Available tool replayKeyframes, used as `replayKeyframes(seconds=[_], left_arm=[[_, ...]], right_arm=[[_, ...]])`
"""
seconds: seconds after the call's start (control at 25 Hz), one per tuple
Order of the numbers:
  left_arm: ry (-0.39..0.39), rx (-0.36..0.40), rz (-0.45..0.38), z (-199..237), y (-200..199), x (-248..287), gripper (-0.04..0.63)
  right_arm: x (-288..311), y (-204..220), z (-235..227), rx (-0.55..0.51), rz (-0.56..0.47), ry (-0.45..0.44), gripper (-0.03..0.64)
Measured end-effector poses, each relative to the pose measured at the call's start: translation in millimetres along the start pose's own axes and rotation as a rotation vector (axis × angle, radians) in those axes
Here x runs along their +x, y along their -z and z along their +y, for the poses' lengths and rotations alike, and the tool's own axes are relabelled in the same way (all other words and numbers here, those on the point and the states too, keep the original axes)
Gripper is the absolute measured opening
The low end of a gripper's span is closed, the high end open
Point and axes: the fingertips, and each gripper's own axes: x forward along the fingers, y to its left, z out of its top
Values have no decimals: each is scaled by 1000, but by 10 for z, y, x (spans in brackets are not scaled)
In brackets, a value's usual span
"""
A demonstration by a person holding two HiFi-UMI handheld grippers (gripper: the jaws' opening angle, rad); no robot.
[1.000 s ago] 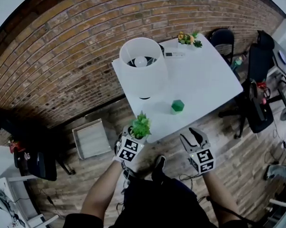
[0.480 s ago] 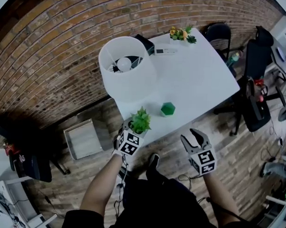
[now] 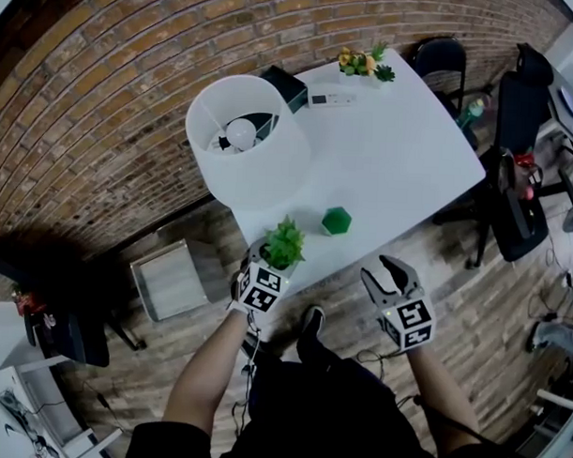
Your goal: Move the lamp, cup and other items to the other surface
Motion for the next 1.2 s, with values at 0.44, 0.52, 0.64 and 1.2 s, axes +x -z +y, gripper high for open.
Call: replayKeyframes(seconds=[0.44, 0.52, 0.64, 1.2], left_arm=[[-7, -26, 33, 21, 141, -133, 336], [-15, -38, 28, 51, 178, -251, 336], [-23, -34, 54, 83, 289, -502, 336], [-252, -201, -200, 926, 467, -2699, 217]], right_arm=[[44, -103, 71, 47, -33, -9, 198], [50, -138, 111, 41, -35, -8, 196], [44, -211, 200, 42, -38, -2, 196], [326, -1381, 1772, -82, -230, -95, 166]])
